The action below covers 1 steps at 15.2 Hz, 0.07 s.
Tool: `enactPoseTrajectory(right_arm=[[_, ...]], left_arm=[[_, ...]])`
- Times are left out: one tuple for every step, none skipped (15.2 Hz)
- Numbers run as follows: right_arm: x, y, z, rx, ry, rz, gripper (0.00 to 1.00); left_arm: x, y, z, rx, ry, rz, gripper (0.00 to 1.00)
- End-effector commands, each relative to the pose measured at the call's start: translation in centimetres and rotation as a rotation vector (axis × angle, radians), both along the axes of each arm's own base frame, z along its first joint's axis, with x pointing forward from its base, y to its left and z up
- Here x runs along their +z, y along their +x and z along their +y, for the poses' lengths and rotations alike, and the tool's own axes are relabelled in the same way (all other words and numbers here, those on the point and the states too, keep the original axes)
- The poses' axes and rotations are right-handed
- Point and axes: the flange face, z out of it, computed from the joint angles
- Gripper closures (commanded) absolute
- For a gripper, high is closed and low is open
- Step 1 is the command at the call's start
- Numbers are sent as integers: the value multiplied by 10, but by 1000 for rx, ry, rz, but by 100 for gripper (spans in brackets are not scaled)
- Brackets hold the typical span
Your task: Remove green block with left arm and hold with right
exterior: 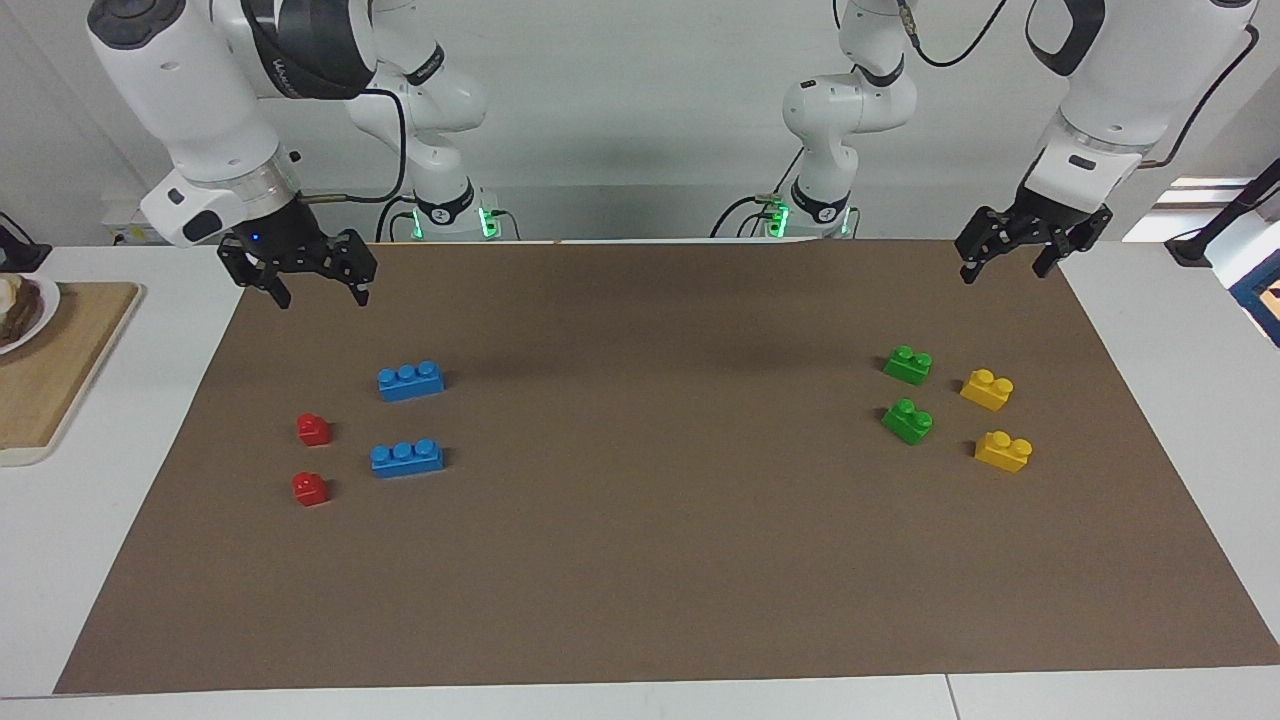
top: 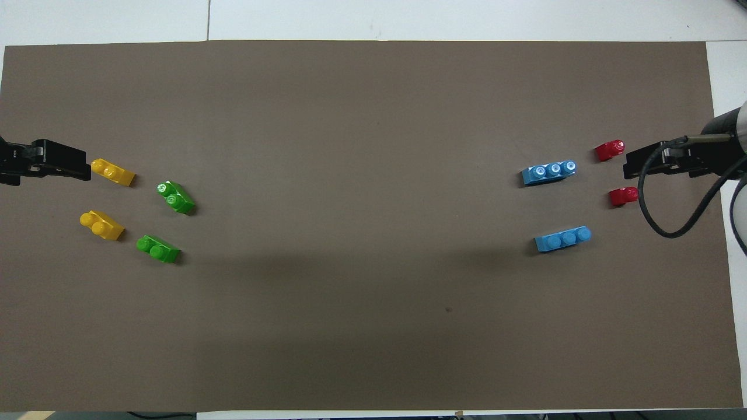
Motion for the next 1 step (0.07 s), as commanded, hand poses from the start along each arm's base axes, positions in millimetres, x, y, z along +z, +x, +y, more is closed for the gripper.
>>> enactPoseTrajectory(right_arm=[[1, -5, -1, -17, -8, -10, 0]], left_arm=[[1, -5, -4, 4, -5, 7, 0]])
